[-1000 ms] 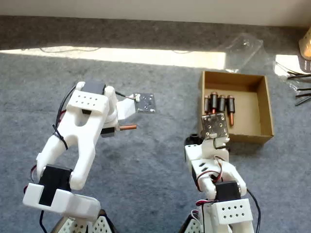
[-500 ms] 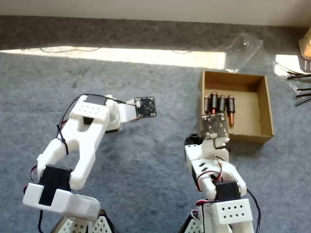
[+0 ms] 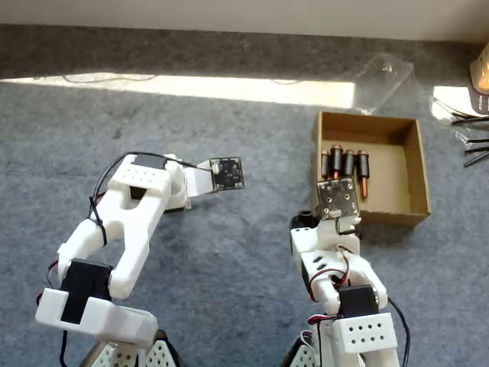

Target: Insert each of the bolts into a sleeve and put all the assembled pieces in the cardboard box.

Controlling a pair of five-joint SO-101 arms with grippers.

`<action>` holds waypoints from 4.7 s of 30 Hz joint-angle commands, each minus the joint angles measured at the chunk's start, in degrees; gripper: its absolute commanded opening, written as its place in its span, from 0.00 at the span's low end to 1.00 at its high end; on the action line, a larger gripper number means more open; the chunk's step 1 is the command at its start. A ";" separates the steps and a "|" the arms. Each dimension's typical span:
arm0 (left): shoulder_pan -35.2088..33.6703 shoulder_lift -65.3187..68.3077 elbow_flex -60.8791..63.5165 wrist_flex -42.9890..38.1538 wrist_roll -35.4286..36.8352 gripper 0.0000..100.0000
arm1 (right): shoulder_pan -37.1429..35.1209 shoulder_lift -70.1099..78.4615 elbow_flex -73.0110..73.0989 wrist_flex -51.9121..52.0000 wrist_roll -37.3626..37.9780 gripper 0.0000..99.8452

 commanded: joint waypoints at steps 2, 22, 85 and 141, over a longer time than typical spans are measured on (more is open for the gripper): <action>-0.75 -0.75 -0.92 -0.70 -9.85 0.05 | 0.66 -0.84 -0.48 -2.24 -0.09 0.00; -0.75 13.76 -31.16 34.29 -37.36 0.05 | 0.66 -0.84 -0.40 -2.24 3.87 0.00; -0.66 30.81 -69.32 48.44 22.68 0.08 | 0.57 -0.84 0.84 -4.18 4.22 0.00; -1.19 31.69 -52.88 36.92 143.03 0.09 | 0.57 -0.84 0.92 -4.18 4.22 0.00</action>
